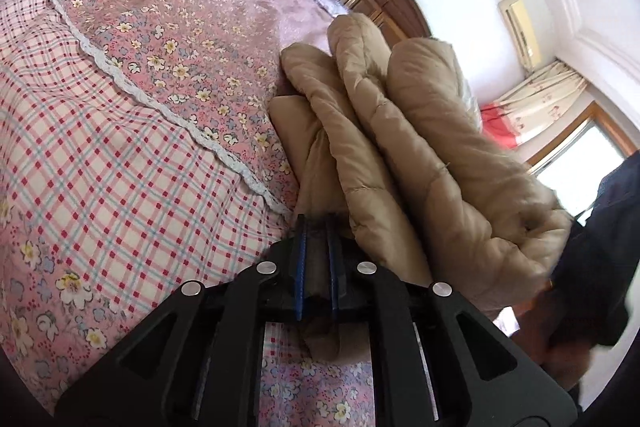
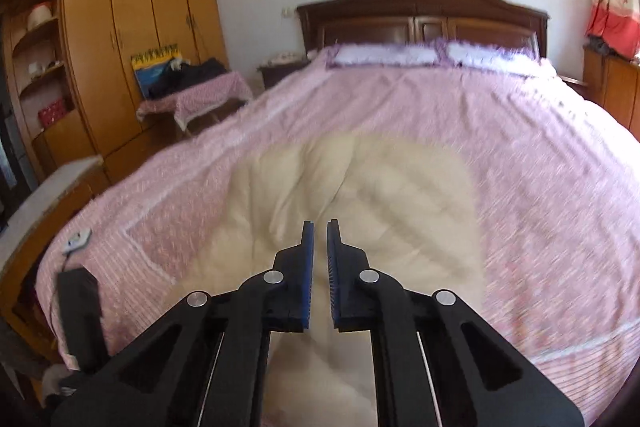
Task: Fold large clothes
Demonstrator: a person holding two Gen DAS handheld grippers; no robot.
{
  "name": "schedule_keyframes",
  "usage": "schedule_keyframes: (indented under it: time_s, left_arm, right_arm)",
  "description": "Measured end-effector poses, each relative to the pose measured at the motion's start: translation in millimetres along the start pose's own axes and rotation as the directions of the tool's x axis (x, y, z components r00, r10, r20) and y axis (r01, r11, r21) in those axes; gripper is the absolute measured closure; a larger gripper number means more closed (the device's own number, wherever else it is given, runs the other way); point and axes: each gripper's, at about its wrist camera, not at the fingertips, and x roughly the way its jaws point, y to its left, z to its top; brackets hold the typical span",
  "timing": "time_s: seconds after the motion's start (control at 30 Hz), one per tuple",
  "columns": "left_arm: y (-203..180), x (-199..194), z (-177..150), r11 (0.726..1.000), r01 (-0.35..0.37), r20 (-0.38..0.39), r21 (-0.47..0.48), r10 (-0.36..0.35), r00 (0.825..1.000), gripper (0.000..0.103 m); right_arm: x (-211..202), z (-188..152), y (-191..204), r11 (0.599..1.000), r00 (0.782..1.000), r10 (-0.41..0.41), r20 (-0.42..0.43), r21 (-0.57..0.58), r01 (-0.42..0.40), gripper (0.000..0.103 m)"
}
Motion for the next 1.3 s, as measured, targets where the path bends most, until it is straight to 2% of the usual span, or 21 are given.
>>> schedule_keyframes:
  time_s: [0.03, 0.17, 0.37, 0.43, 0.47, 0.5, 0.57, 0.6, 0.67, 0.73, 0.77, 0.83, 0.87, 0.9, 0.97, 1.03, 1.07, 1.1, 1.13, 1.2, 1.3]
  left_arm:
    - [1.4, -1.0, -0.1, 1.0, 0.007, 0.001, -0.003, -0.007, 1.0, 0.094]
    - [5.7, 2.0, -1.1, 1.0, 0.012, -0.011, 0.0, -0.012, 1.0, 0.096]
    - [3.2, 5.2, 0.1, 1.0, -0.017, -0.016, -0.002, 0.017, 1.0, 0.098]
    - [1.1, -7.4, 4.2, 0.998, -0.06, 0.045, -0.025, 0.062, 0.997, 0.098]
    - [-1.4, -22.4, 7.1, 0.997, -0.065, 0.121, -0.031, 0.068, 0.99, 0.095]
    - [-9.5, -49.1, 11.5, 0.998, -0.052, 0.238, -0.02, 0.055, 0.97, 0.094]
    - [-23.6, -72.7, 18.6, 1.0, -0.012, 0.305, 0.011, 0.008, 0.952, 0.094]
    - [-36.2, -81.0, 25.0, 0.999, 0.037, 0.298, 0.036, -0.046, 0.954, 0.094]
    - [-57.0, -81.9, 33.9, 0.991, 0.109, 0.232, 0.081, -0.126, 0.964, 0.094]
    - [-81.8, -80.6, 40.2, 0.984, 0.127, 0.201, 0.124, -0.15, 0.968, 0.094]
    - [-89.9, -78.0, 41.1, 0.982, 0.126, 0.186, 0.14, -0.151, 0.971, 0.094]
    - [-119.2, -58.4, 40.5, 0.97, 0.081, 0.115, 0.23, -0.11, 0.987, 0.094]
    - [-130.9, -45.9, 38.4, 0.958, 0.043, 0.077, 0.285, -0.067, 0.995, 0.094]
    - [-141.6, -29.3, 34.7, 0.939, -0.012, 0.035, 0.345, 0.0, 0.999, 0.094]
    - [-145.9, -4.5, 29.0, 0.911, -0.092, -0.016, 0.401, 0.107, 0.994, 0.094]
    - [-139.0, 5.2, 23.7, 0.888, -0.17, -0.012, 0.428, 0.194, 0.981, 0.094]
    - [-133.8, 7.0, 19.3, 0.877, -0.209, 0.006, 0.434, 0.229, 0.973, 0.094]
    - [-125.6, 5.1, 14.9, 0.879, -0.227, 0.014, 0.42, 0.243, 0.97, 0.095]
    - [-118.2, 2.3, 10.6, 0.891, -0.231, 0.02, 0.392, 0.243, 0.97, 0.095]
    - [-102.9, -1.7, 4.1, 0.915, -0.232, 0.026, 0.329, 0.237, 0.971, 0.097]
    - [-92.4, -1.9, -6.5, 0.922, -0.252, 0.04, 0.293, 0.251, 0.967, 0.099]
  right_arm:
    - [10.3, -9.3, 8.3, 1.0, 1.0, 0.017, -0.022, -0.004, -0.017, 0.095]
    - [21.8, -35.2, 36.2, 0.999, 1.0, -0.005, 0.02, -0.052, 0.006, 0.095]
    - [31.6, -61.1, 41.2, 0.995, 1.0, 0.029, 0.009, -0.099, -0.028, 0.095]
    - [37.8, -58.5, 38.9, 0.995, 0.999, 0.036, -0.014, -0.089, -0.037, 0.095]
    - [39.7, -55.9, 38.2, 0.995, 0.999, 0.037, -0.022, -0.089, -0.038, 0.096]
    - [40.5, -53.9, 38.7, 0.995, 0.999, 0.033, -0.032, -0.092, -0.036, 0.096]
    - [41.8, -50.3, 37.6, 0.995, 0.998, 0.04, -0.058, -0.088, -0.045, 0.096]
    - [42.6, -49.1, 36.1, 0.996, 0.996, 0.053, -0.071, -0.073, -0.058, 0.096]
    - [43.5, -41.6, 24.2, 0.992, 0.985, 0.122, -0.122, 0.013, -0.122, 0.096]
    - [42.6, -29.8, 10.0, 0.975, 0.966, 0.204, -0.157, 0.118, -0.186, 0.096]
    - [42.0, -23.0, 1.8, 0.958, 0.949, 0.258, -0.182, 0.179, -0.226, 0.096]
    - [33.8, -11.1, -8.0, 0.93, 0.922, 0.33, -0.201, 0.236, -0.282, 0.096]
    - [23.1, -4.0, -13.5, 0.917, 0.915, 0.361, -0.178, 0.248, -0.313, 0.096]
    - [13.2, 1.9, -17.8, 0.914, 0.918, 0.366, -0.153, 0.242, -0.325, 0.096]
    - [-9.1, 12.0, -28.7, 0.931, 0.939, 0.328, -0.1, 0.202, -0.304, 0.096]
    - [-25.0, 19.7, -48.7, 0.975, 0.984, 0.167, -0.066, 0.158, -0.155, 0.096]
    - [-28.2, 21.0, -56.3, 0.984, 0.993, 0.107, -0.051, 0.146, -0.099, 0.096]
    - [-27.9, 23.5, -71.1, 0.99, 0.999, 0.028, -0.045, 0.141, -0.021, 0.096]
    - [-24.9, 24.6, -81.1, 0.989, 0.998, -0.006, -0.054, 0.146, 0.014, 0.096]
    - [-13.8, 25.8, -98.3, 0.985, 0.996, -0.065, -0.067, 0.154, 0.075, 0.096]
    - [12.4, 29.4, -108.2, 0.984, 0.991, -0.112, -0.071, 0.132, 0.12, 0.096]
